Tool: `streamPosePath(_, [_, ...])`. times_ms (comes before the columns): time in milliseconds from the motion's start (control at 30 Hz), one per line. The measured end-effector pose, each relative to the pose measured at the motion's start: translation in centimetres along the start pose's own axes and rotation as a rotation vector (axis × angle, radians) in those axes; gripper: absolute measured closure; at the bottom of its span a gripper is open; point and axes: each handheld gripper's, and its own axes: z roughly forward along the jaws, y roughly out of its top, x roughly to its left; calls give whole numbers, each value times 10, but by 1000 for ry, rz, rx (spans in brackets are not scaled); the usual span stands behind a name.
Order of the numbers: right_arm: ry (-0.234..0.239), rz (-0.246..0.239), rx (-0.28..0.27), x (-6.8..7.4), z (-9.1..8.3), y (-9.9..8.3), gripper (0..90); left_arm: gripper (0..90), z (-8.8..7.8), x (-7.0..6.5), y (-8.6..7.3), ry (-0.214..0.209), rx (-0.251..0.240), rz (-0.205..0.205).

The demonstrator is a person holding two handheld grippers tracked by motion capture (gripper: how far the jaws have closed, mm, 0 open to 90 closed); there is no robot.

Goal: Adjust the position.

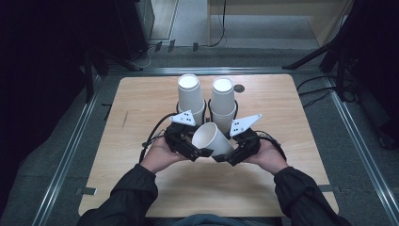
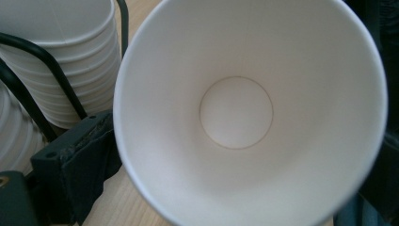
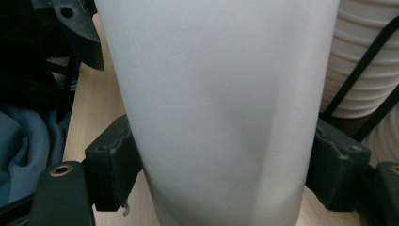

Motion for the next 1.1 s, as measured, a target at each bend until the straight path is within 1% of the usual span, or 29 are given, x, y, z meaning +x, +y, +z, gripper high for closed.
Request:
streamPosePath(67, [4,3,3,2,2,1,216,1,1,0,0,-6,-5,-4])
streamPosePath(100, [8,-2,0,2,3,1,216,1,2,0,0,-19,-20,-18])
streamPosePath(133, [8,-2,0,2,3,1,216,1,2,0,0,-19,-20,-18])
streamPosePath(200, [18,-6,-3,3,4,2,216,22,2,1,0,-38,-34,-27])
streamPosePath(267, [19,-8,0,3,5,2,216,33,2,1,-1,-37,-38,-24])
streamPosePath(300, [17,-4,4,4,5,2,217,70,1,0,-1,-32,-38,-14])
streamPosePath(367, [18,-6,1,4,5,2,217,77,1,-1,-1,-28,-41,-11])
streamPosePath(567, [15,2,6,3,4,1,218,124,1,0,-1,-34,-42,-18])
streamPosePath(700, [15,1,8,3,5,1,215,133,0,-1,-1,-33,-39,-17])
streamPosePath(800, [18,8,8,3,5,1,210,142,-1,0,-1,-39,-38,-25])
streamPosePath(933, [8,20,12,4,5,2,183,147,-3,1,0,-40,-34,-26])
streamPosePath(967, [10,21,14,4,4,2,173,147,-4,1,-1,-32,-35,-25])
streamPosePath(1033, [-2,25,18,3,3,1,168,147,-5,2,-1,-34,-31,-29])
streamPosePath(1100, [-9,39,23,2,1,0,165,147,-7,4,-1,-34,-31,-32])
